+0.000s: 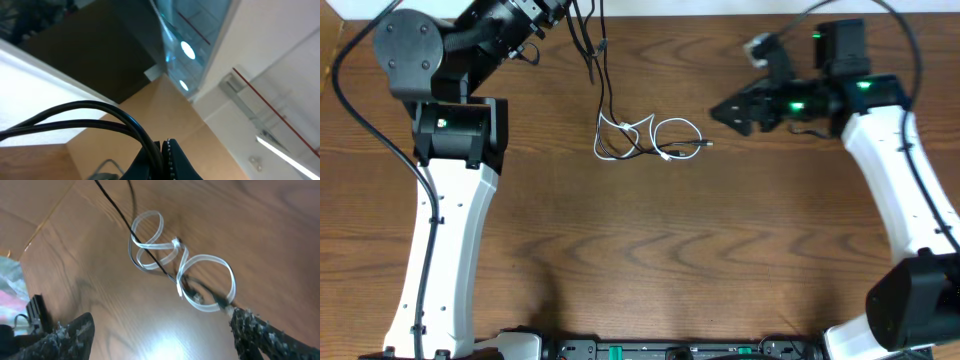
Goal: Untangle cables
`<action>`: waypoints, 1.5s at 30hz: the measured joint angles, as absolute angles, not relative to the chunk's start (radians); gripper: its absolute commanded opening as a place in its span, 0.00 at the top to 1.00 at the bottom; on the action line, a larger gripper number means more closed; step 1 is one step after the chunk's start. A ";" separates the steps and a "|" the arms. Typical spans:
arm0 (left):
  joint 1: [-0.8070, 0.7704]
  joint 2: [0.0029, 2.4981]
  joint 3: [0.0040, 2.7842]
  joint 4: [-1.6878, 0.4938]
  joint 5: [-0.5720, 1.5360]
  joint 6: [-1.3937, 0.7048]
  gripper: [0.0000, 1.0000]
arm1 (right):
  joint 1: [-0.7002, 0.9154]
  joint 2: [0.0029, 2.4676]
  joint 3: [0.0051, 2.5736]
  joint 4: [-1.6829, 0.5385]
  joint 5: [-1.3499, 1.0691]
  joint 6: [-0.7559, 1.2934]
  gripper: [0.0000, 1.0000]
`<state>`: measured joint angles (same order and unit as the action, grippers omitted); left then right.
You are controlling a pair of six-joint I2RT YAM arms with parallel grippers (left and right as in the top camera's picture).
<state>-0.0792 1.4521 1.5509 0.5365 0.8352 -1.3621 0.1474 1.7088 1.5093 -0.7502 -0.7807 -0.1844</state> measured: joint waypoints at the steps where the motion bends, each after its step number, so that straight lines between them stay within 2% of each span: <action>1: -0.079 1.452 1.551 0.554 0.838 -1.370 0.92 | 0.168 1.715 1.509 -0.727 -0.776 -0.176 0.16; 8: -0.079 1.451 1.555 0.568 0.879 -1.401 0.92 | 0.308 1.880 1.509 -0.529 -0.757 -0.110 0.13; 15: -0.079 1.451 1.555 0.569 0.913 -1.413 0.93 | 0.389 2.068 1.509 -0.348 -0.742 -0.192 0.06; 17: -0.079 1.451 1.555 0.570 0.916 -1.414 0.93 | 0.404 2.105 1.509 -0.303 -0.741 -0.221 0.07; 20: -0.079 1.451 1.555 0.569 0.919 -1.414 0.92 | 0.420 2.147 1.508 -0.220 -0.725 -0.246 0.16; 22: -0.079 1.451 1.555 0.569 0.920 -1.414 0.93 | 0.427 2.166 1.508 -0.178 -0.709 -0.258 0.31; 24: -0.079 1.451 1.555 0.569 0.923 -1.414 0.92 | 0.430 2.175 1.508 -0.157 -0.695 -0.257 0.71; 25: -0.079 1.451 1.555 0.569 0.927 -1.414 0.92 | 0.430 2.177 1.508 -0.149 -0.688 -0.256 0.96; 30: -0.079 1.450 1.559 0.492 0.945 -1.378 0.93 | 0.418 2.176 1.508 -0.151 -0.670 -0.156 0.99; 35: -0.079 1.450 1.568 0.170 0.939 -1.174 0.92 | 0.343 2.109 1.503 -0.289 -0.653 -0.022 0.99; 40: -0.063 1.450 1.572 -0.189 0.849 -0.926 0.92 | 0.198 1.871 1.497 -0.478 -0.585 0.067 0.99; 45: -0.030 1.451 1.572 -0.414 0.647 -0.720 0.93 | 0.033 1.580 1.504 -0.596 -0.467 0.150 0.99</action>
